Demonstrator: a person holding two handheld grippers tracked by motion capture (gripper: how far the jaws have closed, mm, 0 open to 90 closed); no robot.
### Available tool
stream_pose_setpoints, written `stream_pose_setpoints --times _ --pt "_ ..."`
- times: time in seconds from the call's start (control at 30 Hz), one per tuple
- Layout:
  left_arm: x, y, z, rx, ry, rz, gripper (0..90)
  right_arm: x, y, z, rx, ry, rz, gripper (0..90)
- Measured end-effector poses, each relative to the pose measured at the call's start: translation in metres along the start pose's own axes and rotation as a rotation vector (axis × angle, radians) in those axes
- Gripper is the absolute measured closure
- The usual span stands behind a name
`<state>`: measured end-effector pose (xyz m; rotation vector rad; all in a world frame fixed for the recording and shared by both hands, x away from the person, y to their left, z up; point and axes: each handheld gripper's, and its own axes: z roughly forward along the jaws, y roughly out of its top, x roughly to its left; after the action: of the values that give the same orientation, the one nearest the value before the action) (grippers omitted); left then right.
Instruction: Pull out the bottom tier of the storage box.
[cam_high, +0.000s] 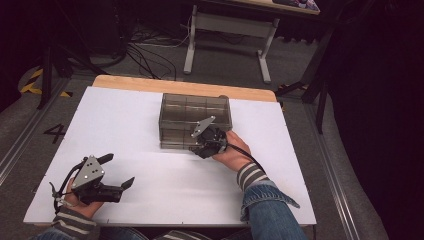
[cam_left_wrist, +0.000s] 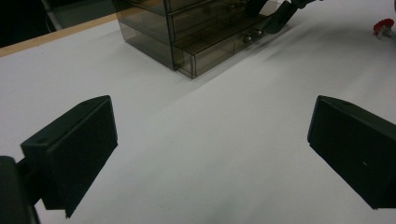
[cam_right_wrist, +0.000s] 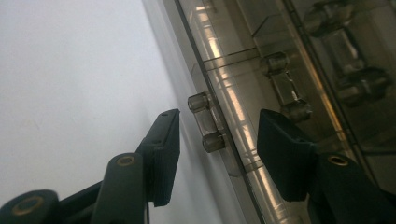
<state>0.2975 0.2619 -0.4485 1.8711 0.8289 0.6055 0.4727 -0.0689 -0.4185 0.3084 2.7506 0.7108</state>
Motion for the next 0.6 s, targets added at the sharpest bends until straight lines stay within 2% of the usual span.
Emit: stream_pose_setpoints --times 0.23,0.6 --pt "0.0 0.0 0.0 0.001 -0.003 -0.003 2.2 0.001 0.0 0.009 0.034 0.0 -0.004 50.7" --pt "0.001 0.0 0.0 0.002 -0.004 -0.002 2.2 0.002 -0.002 0.02 0.084 -0.024 -0.027 57.0"
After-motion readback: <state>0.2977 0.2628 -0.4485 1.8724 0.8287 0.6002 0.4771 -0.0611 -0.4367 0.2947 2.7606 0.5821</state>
